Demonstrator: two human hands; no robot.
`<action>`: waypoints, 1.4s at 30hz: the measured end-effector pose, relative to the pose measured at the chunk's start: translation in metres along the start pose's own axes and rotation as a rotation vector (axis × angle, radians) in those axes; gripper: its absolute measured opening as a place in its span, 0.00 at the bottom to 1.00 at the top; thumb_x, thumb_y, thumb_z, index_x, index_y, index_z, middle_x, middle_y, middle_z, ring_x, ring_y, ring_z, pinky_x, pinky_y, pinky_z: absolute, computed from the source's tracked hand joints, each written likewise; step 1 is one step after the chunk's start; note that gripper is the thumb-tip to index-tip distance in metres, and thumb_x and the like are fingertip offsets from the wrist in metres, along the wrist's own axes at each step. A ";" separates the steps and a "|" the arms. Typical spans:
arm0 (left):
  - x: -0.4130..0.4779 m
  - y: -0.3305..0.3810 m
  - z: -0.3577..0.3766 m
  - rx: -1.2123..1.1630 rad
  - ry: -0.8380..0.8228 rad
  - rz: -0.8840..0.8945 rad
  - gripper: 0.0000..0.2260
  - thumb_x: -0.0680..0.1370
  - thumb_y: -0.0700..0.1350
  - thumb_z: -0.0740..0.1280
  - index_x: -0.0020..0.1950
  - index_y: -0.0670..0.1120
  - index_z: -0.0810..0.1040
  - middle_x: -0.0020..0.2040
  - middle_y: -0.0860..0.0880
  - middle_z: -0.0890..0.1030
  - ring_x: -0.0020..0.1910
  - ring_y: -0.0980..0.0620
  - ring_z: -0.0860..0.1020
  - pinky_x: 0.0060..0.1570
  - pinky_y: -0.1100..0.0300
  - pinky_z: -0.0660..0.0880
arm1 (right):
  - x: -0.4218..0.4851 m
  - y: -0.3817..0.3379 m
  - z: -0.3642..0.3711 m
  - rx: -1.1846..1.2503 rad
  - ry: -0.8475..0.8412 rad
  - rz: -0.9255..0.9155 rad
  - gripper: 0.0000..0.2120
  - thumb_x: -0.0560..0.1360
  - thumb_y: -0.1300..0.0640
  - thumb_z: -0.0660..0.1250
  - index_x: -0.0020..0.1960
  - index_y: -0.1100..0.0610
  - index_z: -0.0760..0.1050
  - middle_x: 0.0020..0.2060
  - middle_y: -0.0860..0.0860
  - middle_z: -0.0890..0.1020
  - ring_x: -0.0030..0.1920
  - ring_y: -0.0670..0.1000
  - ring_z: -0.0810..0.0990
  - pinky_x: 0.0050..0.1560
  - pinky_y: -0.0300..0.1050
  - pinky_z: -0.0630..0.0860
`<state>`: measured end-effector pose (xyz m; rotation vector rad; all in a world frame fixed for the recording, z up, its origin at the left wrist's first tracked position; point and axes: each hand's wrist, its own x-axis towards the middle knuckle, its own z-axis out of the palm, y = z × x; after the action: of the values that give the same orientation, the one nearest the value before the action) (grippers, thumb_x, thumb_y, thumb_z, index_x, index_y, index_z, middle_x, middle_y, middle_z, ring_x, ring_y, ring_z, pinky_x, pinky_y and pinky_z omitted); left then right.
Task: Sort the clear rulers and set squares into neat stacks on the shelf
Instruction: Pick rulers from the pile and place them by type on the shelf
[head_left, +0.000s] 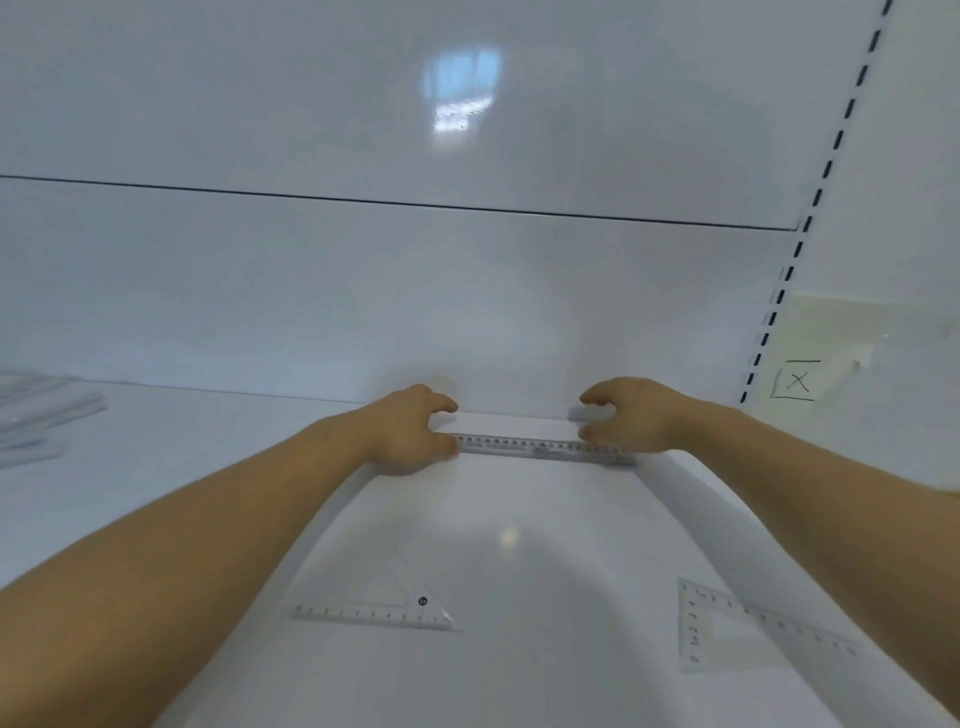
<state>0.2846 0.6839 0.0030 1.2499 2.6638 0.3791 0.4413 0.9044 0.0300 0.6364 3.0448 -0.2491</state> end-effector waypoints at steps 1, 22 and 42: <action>-0.008 -0.004 -0.003 0.017 0.015 -0.008 0.28 0.76 0.56 0.65 0.75 0.52 0.61 0.73 0.52 0.62 0.69 0.49 0.66 0.67 0.55 0.64 | 0.007 -0.011 -0.006 -0.011 0.019 -0.030 0.29 0.77 0.44 0.62 0.74 0.52 0.62 0.74 0.50 0.63 0.73 0.52 0.61 0.71 0.45 0.58; -0.373 -0.316 -0.106 0.183 0.264 -0.478 0.25 0.78 0.57 0.62 0.73 0.53 0.65 0.75 0.52 0.62 0.72 0.50 0.63 0.70 0.55 0.60 | 0.018 -0.538 0.051 0.042 0.063 -0.620 0.31 0.78 0.40 0.58 0.76 0.53 0.58 0.75 0.52 0.60 0.74 0.54 0.59 0.70 0.46 0.58; -0.346 -0.541 -0.166 -0.017 0.290 -0.503 0.22 0.79 0.58 0.59 0.72 0.53 0.66 0.73 0.52 0.66 0.69 0.50 0.67 0.67 0.56 0.63 | 0.128 -0.722 0.091 -0.075 -0.158 -0.688 0.22 0.73 0.47 0.69 0.65 0.49 0.73 0.60 0.48 0.74 0.60 0.51 0.73 0.59 0.43 0.69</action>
<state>0.0657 0.0580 0.0153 0.5105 3.0729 0.5298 0.0346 0.2874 0.0428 -0.4340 2.9734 -0.1764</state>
